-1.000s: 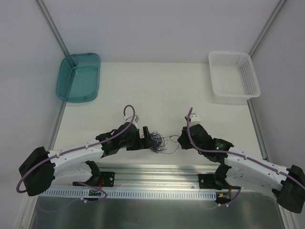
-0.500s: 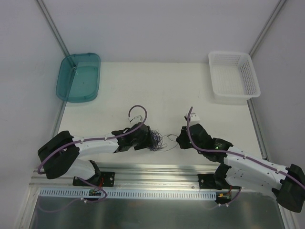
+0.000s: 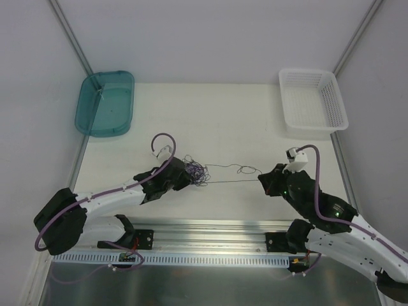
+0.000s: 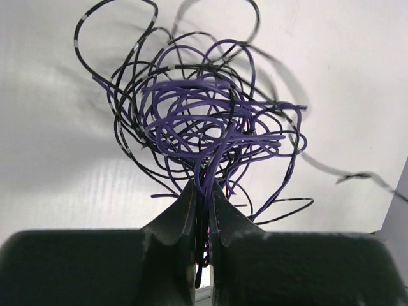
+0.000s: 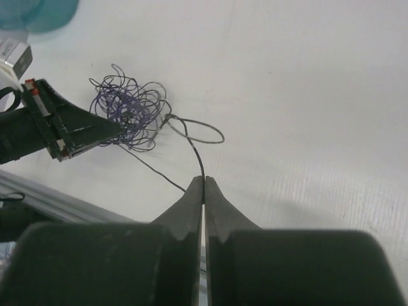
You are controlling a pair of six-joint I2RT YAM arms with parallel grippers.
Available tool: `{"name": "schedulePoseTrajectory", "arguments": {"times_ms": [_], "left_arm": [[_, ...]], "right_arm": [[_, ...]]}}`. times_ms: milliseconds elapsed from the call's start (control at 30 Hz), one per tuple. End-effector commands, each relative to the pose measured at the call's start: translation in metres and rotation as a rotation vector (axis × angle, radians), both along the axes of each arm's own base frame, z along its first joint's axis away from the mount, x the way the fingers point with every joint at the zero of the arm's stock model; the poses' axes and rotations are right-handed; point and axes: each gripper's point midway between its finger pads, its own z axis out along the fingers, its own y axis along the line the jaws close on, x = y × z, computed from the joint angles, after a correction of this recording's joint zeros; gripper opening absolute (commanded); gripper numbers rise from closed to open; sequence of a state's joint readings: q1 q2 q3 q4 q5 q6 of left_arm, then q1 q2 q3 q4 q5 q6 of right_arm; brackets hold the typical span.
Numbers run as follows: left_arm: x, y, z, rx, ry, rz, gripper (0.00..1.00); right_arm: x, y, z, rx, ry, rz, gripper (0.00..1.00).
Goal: Untangle the cables
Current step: Untie the cable.
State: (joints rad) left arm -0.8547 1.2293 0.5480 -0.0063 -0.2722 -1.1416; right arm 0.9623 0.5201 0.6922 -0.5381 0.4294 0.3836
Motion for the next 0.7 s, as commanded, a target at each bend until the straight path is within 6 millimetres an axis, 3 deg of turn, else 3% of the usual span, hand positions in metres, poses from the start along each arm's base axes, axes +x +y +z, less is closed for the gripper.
{"name": "schedulePoseTrajectory", "arguments": {"times_ms": [0, 67, 167, 267, 300, 400, 533, 667], "left_arm": [[-0.01, 0.071, -0.034, 0.208, 0.052, 0.125, 0.0], [-0.008, 0.074, -0.025, 0.175, 0.026, 0.146, 0.0], [-0.008, 0.074, -0.016, 0.17, -0.009, 0.107, 0.0], [-0.012, 0.07, -0.014, 0.173, -0.015, 0.047, 0.0], [-0.013, 0.07, -0.014, 0.172, -0.014, 0.036, 0.0], [-0.016, 0.07, -0.017, 0.176, -0.009, 0.017, 0.0], [-0.019, 0.067, -0.015, 0.163, -0.006, -0.005, 0.0], [-0.018, 0.065, -0.011, 0.151, -0.017, -0.014, 0.0]], "right_arm": [[0.006, -0.053, -0.004, -0.049, -0.029, -0.222, 0.01], [0.001, -0.052, -0.026, -0.044, 0.019, -0.226, 0.01], [-0.01, -0.036, -0.057, -0.075, 0.135, -0.162, 0.11], [-0.021, -0.021, -0.076, -0.116, 0.223, -0.072, 0.36], [-0.022, -0.018, -0.077, -0.136, 0.237, -0.053, 0.5], [-0.023, -0.016, -0.071, -0.188, 0.246, -0.012, 0.64], [-0.025, 0.007, -0.042, -0.189, 0.193, 0.148, 0.68], [-0.022, 0.031, -0.042, -0.216, 0.216, 0.236, 0.69]]}}
